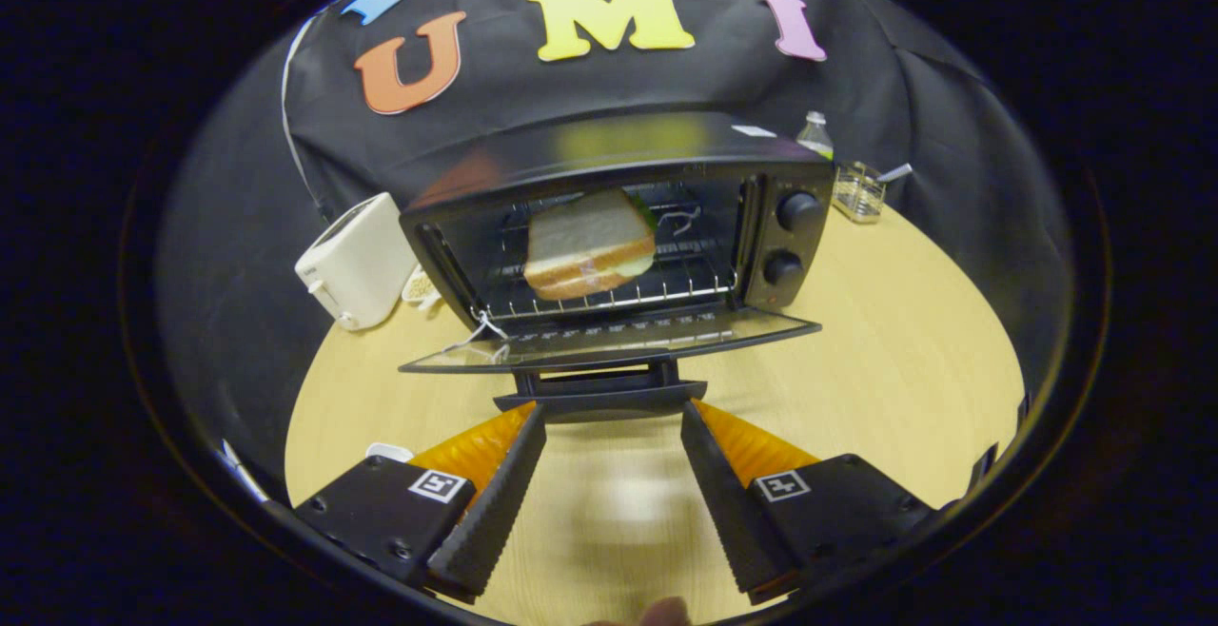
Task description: Open the toaster oven, put the food inside, and close the toaster oven door.
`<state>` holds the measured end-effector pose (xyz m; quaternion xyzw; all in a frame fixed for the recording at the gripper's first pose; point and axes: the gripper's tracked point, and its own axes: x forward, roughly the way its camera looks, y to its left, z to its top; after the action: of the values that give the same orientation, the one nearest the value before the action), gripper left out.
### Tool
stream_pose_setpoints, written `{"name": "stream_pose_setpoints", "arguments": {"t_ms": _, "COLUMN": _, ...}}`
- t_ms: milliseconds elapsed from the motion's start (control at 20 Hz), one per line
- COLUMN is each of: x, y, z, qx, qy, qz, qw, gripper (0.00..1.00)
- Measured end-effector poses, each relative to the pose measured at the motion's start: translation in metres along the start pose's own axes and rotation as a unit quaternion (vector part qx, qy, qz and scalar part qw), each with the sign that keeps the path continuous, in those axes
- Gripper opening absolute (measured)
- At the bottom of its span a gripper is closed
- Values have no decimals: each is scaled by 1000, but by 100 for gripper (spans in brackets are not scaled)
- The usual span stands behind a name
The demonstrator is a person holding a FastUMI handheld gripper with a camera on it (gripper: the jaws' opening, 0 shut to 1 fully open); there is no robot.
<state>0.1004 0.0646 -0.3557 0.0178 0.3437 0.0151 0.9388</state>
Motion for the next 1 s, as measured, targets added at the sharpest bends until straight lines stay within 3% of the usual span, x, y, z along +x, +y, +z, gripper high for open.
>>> {"name": "stream_pose_setpoints", "arguments": {"t_ms": 500, "x": -12, "y": 5, "z": 81, "qx": -16, "qy": -69, "qz": 0, "qw": 997, "gripper": 95}}
{"name": "stream_pose_setpoints", "arguments": {"t_ms": 1000, "x": -142, "y": 25, "z": 180, "qx": -26, "qy": -197, "qz": 32, "qw": 980, "gripper": 95}}
